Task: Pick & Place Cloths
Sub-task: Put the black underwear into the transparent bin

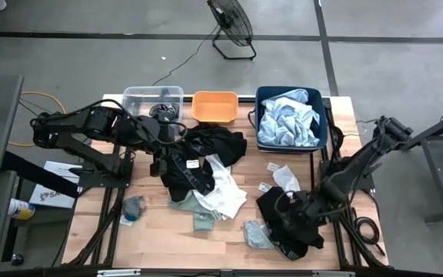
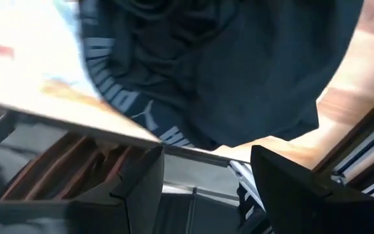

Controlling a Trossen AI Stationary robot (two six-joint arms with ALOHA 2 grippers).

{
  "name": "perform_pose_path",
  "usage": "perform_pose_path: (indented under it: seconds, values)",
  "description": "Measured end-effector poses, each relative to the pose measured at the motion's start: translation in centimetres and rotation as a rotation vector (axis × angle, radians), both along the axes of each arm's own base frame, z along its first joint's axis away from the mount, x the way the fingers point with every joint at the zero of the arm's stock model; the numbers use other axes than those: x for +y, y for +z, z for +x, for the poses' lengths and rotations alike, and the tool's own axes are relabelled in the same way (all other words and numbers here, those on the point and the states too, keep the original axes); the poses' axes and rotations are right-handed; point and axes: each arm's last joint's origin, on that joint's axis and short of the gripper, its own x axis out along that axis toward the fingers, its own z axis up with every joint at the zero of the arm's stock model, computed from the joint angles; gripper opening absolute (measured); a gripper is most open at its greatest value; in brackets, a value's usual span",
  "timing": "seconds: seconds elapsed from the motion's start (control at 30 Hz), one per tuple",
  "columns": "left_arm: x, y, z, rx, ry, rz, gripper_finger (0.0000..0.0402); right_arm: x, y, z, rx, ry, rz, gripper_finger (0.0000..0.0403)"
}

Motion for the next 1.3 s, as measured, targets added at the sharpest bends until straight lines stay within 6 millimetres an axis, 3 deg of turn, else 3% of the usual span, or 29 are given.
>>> perform_pose_path:
  seconds: [0.27,0.73,1.1,1.3]
  values:
    - [0.0,0.0,0.0,0.005,-0.012,0.014,0.0045,2.0,-2.6,0.2,0.129,-0.051,-0.045,0.0222]
    - [0.1,-0.3,-0.3,0.052,-0.013,0.021,0.0045,3.0,-6.4,1.5,0.185,-0.136,-0.169,0.0222]
    - [0.1,-0.6,-0.6,0.093,-0.014,0.026,0.0045,3.4,-7.8,1.8,0.246,-0.152,-0.187,0.022]
    - [0.1,-0.7,-0.7,0.109,-0.014,0.028,0.0045,3.5,-8.6,1.9,0.27,-0.148,-0.201,0.0185]
